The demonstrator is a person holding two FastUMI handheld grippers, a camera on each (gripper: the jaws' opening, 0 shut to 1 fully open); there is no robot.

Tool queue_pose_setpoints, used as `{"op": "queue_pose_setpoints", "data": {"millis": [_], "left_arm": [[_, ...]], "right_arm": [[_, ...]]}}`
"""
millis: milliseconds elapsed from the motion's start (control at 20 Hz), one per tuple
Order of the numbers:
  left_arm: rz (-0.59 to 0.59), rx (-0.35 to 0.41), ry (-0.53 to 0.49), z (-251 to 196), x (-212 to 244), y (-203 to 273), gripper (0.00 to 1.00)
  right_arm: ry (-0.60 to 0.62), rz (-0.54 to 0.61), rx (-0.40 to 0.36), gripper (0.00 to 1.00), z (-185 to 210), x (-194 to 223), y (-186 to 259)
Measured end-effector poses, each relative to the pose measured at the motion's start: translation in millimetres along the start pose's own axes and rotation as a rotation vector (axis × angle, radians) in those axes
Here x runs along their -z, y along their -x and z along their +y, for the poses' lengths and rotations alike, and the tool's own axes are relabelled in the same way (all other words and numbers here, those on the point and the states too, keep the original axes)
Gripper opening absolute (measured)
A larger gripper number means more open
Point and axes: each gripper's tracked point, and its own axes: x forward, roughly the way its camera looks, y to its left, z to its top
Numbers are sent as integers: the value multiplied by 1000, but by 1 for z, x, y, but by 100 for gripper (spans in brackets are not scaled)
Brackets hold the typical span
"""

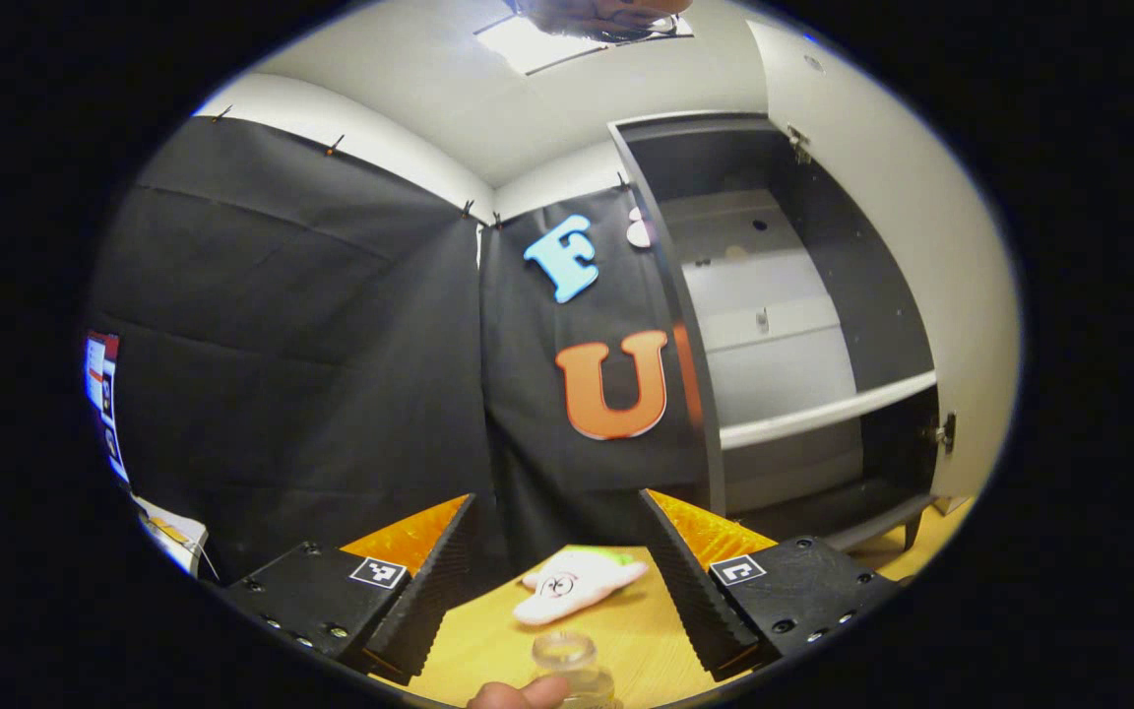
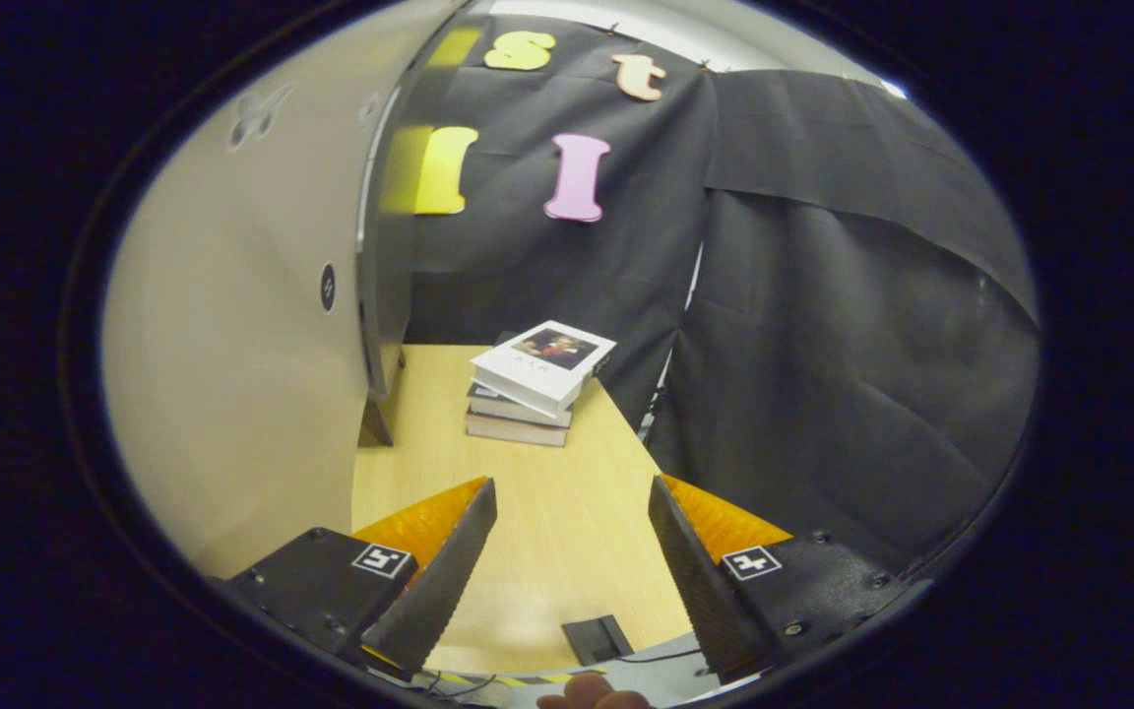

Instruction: Open the cabinet door with the right hand, grasp the bottle in the cabinet with the left hand and place it on the coaster, then close the cabinet door with the right hand.

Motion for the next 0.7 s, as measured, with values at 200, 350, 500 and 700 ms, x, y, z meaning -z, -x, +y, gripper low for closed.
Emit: {"op": "queue_pose_setpoints", "data": {"millis": [200, 350, 500, 700], "left_arm": [[-141, 49, 49, -3, -106, -26, 96], [-87, 133, 78, -21, -147, -43, 96], [169, 287, 125, -69, -123, -27, 97], [255, 345, 178, -91, -126, 15, 96]], "right_arm": [[-105, -114, -21, 100, -21, -80, 27], [-141, -184, -135, 99, -10, -133, 50], [-174, -226, -364, 99, 24, -169, 92], [-257, -189, -762, 96, 54, -184, 155]]}}
